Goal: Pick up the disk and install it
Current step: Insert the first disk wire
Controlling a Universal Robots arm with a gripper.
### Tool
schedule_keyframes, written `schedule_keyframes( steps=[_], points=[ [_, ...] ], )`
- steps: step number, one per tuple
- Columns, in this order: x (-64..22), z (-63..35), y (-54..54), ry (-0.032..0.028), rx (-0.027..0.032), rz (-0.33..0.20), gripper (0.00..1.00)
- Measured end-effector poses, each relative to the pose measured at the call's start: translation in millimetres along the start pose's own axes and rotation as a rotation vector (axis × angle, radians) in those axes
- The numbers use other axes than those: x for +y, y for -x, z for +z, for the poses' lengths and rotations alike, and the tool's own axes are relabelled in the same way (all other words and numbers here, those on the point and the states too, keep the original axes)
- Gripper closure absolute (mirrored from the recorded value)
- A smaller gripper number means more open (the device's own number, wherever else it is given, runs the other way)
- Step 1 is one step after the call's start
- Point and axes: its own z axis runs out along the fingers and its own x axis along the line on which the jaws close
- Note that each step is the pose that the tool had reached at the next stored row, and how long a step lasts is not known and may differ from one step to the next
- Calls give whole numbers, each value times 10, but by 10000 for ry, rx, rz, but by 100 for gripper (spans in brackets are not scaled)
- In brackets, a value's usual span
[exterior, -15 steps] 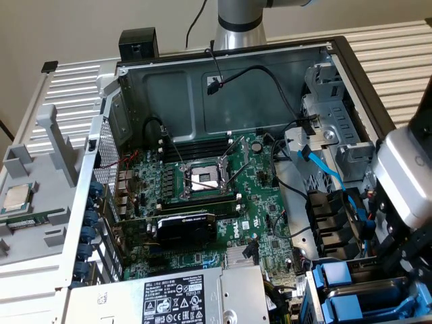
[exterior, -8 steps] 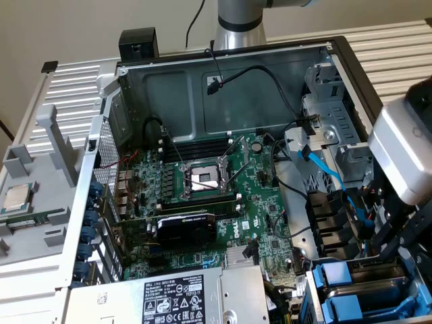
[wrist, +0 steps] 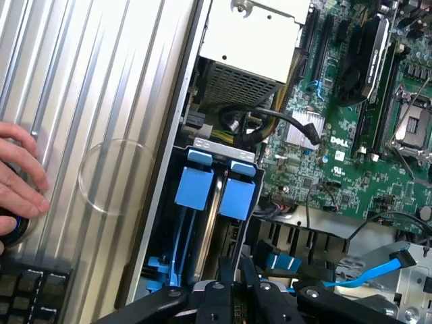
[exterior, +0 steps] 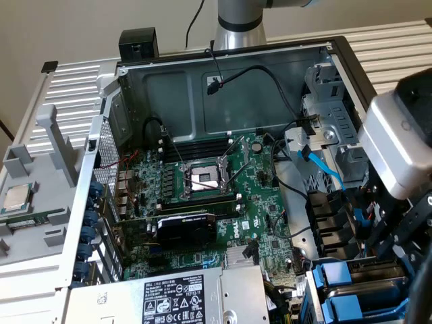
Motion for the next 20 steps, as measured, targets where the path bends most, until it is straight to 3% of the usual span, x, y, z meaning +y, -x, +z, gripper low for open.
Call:
schedule_keyframes(
  steps=[4,12,20],
  points=[
    [7,-32,7,-16,4,104,83],
    [12,-97,19,-28,118,342,83],
    [13,-188,35,34,504,494,83]
  ],
)
